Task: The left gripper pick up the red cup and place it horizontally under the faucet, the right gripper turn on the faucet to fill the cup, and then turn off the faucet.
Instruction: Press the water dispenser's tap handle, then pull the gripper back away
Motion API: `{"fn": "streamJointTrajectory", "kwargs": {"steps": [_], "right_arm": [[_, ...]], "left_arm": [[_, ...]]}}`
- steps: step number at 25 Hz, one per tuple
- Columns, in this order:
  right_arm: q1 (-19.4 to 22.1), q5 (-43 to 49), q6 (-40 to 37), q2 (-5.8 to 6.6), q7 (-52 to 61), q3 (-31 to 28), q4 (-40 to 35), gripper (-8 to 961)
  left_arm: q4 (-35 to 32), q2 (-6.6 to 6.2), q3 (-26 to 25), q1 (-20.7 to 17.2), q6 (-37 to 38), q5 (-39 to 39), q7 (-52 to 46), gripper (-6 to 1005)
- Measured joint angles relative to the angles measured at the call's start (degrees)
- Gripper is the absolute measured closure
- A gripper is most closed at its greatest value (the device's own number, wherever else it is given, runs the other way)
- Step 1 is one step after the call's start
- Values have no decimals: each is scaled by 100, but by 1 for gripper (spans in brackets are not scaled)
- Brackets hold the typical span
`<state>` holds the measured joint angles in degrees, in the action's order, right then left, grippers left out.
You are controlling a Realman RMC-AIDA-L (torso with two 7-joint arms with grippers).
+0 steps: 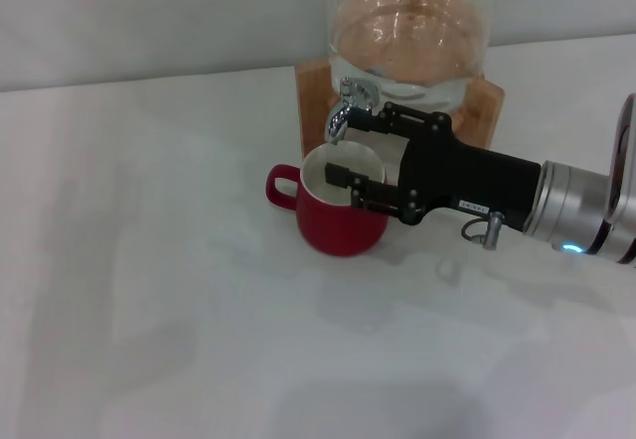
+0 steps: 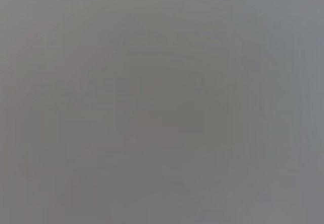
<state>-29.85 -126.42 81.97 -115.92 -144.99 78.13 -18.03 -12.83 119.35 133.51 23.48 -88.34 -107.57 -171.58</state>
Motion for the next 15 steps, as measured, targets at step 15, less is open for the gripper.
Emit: {"fn": "streamJointTrajectory", "kwargs": {"steps": [15], "right_arm": [[61, -191, -148, 13, -22, 0, 12, 280]], "left_arm": [[43, -12, 0, 33, -9, 0, -23, 262]]}}
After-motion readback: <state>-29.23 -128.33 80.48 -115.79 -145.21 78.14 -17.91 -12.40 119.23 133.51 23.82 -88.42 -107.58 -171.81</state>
